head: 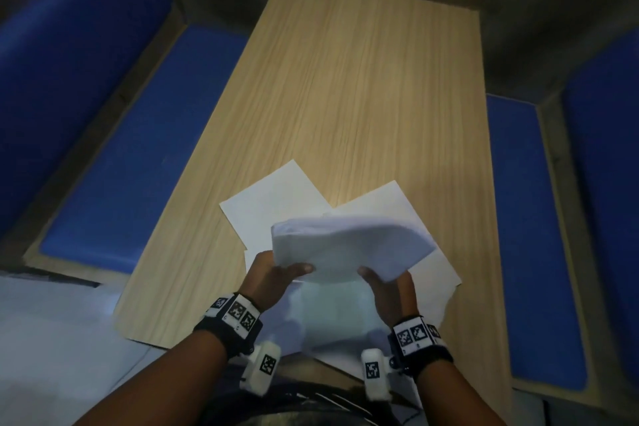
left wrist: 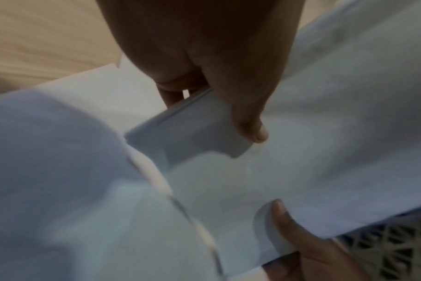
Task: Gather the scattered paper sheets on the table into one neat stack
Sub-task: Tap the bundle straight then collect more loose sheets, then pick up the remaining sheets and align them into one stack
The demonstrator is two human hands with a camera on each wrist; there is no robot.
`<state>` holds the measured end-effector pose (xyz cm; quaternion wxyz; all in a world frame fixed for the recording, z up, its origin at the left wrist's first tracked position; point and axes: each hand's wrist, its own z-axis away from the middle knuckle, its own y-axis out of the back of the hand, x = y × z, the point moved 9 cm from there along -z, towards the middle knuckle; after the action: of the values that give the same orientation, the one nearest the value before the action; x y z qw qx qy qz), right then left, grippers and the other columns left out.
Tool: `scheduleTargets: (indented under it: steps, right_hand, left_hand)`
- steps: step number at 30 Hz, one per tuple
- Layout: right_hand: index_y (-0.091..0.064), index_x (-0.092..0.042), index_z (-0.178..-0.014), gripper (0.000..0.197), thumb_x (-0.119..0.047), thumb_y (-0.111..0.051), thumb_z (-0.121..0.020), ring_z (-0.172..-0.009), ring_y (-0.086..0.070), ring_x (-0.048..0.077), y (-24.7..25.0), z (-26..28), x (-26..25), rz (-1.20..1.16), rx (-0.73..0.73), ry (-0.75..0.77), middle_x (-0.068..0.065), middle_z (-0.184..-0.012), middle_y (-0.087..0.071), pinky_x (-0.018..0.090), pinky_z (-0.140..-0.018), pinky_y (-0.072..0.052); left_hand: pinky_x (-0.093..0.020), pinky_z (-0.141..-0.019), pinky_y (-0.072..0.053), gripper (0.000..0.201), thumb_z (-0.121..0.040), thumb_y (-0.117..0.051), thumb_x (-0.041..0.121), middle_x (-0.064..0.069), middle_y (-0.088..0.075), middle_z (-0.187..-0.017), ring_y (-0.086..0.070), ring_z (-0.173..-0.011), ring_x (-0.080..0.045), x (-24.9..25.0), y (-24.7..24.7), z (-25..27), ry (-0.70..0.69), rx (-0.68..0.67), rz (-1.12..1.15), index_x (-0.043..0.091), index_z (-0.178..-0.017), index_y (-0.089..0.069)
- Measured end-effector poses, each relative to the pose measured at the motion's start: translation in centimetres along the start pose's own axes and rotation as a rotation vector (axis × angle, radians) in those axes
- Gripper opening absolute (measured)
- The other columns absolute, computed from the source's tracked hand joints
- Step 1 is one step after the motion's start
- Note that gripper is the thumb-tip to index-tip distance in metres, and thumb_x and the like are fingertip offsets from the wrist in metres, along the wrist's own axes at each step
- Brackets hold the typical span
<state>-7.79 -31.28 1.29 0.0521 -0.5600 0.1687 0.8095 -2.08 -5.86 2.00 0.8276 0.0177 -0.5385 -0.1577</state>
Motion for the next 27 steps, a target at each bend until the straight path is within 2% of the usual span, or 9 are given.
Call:
scheduleTargets:
  steps: [2,4,7,11,15,18,21,24,27]
  right_hand:
    - [-0.069,-0.011,-0.104,0.026,-0.012,-0.079,-0.080,-0.078,-0.067,-0.005,-0.5,-0.2,-1.3,0.016,-0.061,-0.024,-0.012,-0.089,-0.074,0.016,-0.065,-0.051]
    - [-0.066,-0.017,-0.103,0.029,-0.020,-0.081,-0.078,-0.080,-0.066,-0.003,-1.6,-0.9,-2.4,0.193,-0.172,-0.016,-0.012,-0.094,-0.071,0.017,-0.064,-0.049]
    - [-0.057,-0.023,-0.117,0.050,-0.025,-0.082,-0.073,-0.101,-0.060,0.011,-4.7,-2.5,-3.0,0.502,-0.351,0.036,-0.006,-0.111,-0.062,0.029,-0.083,-0.049]
    - [-0.033,-0.021,-0.144,0.092,-0.036,-0.083,-0.069,-0.131,-0.042,0.023,-11.0,-4.5,-1.7,1.152,-0.616,0.270,0.000,-0.146,-0.042,0.042,-0.104,-0.039]
    - [-0.026,-0.017,-0.147,0.100,-0.024,-0.084,-0.066,-0.135,-0.036,0.028,-15.3,-5.2,-0.8,1.452,-0.726,0.418,0.004,-0.151,-0.033,0.049,-0.105,-0.034]
    - [-0.034,-0.015,-0.138,0.092,-0.016,-0.082,-0.060,-0.128,-0.038,0.032,-16.5,-6.0,-1.1,1.571,-0.701,0.403,0.008,-0.135,-0.046,0.054,-0.101,-0.030]
    - [-0.051,-0.017,-0.121,0.055,-0.016,-0.070,-0.070,-0.123,-0.044,0.030,-17.2,-6.3,-1.5,1.614,-0.706,0.407,0.005,-0.116,-0.061,0.053,-0.098,-0.025]
    - [-0.064,-0.021,-0.101,0.020,-0.022,-0.061,-0.082,-0.106,-0.057,0.027,-16.7,-6.3,-3.0,1.536,-0.689,0.452,0.001,-0.098,-0.069,0.046,-0.091,-0.025]
    - [-0.065,-0.018,-0.093,0.015,-0.026,-0.069,-0.082,-0.088,-0.062,0.025,-13.1,-7.0,-4.8,1.116,-0.643,0.207,0.004,-0.094,-0.068,0.033,-0.077,-0.038]
  left_hand:
    - [-0.029,-0.072,-0.058,0.010,-0.077,-0.087,0.023,0.014,-0.078,-0.077,-0.071,-0.073,-0.010,0.7,1.4,-0.1,-0.014,0.059,0.011,0.029,-0.076,-0.079]
    - [-0.012,-0.064,-0.050,0.030,-0.087,-0.077,0.009,0.028,-0.070,-0.065,-0.064,-0.062,0.008,2.7,3.1,0.0,-0.050,0.098,0.004,0.034,-0.069,-0.074]
    - [-0.003,-0.057,-0.044,0.034,-0.087,-0.075,0.003,0.040,-0.062,-0.057,-0.057,-0.055,0.021,4.0,7.9,-0.1,-0.068,0.256,0.082,0.032,-0.075,-0.063]
    - [-0.010,-0.063,-0.048,0.012,-0.078,-0.085,0.012,0.021,-0.075,-0.072,-0.066,-0.067,0.012,3.6,14.6,1.0,-0.054,0.551,0.225,0.021,-0.079,-0.076]
    - [-0.014,-0.074,-0.046,0.040,-0.082,-0.083,0.019,-0.003,-0.069,-0.111,-0.065,-0.099,-0.017,3.1,17.9,2.6,-0.007,0.697,0.241,0.008,-0.114,-0.061]
    - [-0.014,-0.075,-0.045,0.048,-0.082,-0.083,0.022,-0.005,-0.065,-0.113,-0.062,-0.104,-0.021,1.5,19.0,3.3,0.044,0.696,0.230,0.005,-0.120,-0.057]
    - [-0.006,-0.068,-0.043,0.056,-0.081,-0.084,0.024,-0.009,-0.068,-0.118,-0.064,-0.104,-0.021,0.3,19.7,3.7,0.067,0.677,0.183,-0.002,-0.125,-0.061]
    - [-0.027,-0.086,-0.046,0.066,-0.077,-0.086,0.030,-0.009,-0.068,-0.122,-0.065,-0.109,-0.027,-0.4,20.3,4.3,0.071,0.694,0.195,-0.002,-0.129,-0.059]
    - [-0.039,-0.089,-0.049,0.063,-0.081,-0.081,0.041,-0.020,-0.068,-0.120,-0.066,-0.109,-0.037,-1.0,21.0,4.3,0.052,0.681,0.154,0.000,-0.125,-0.061]
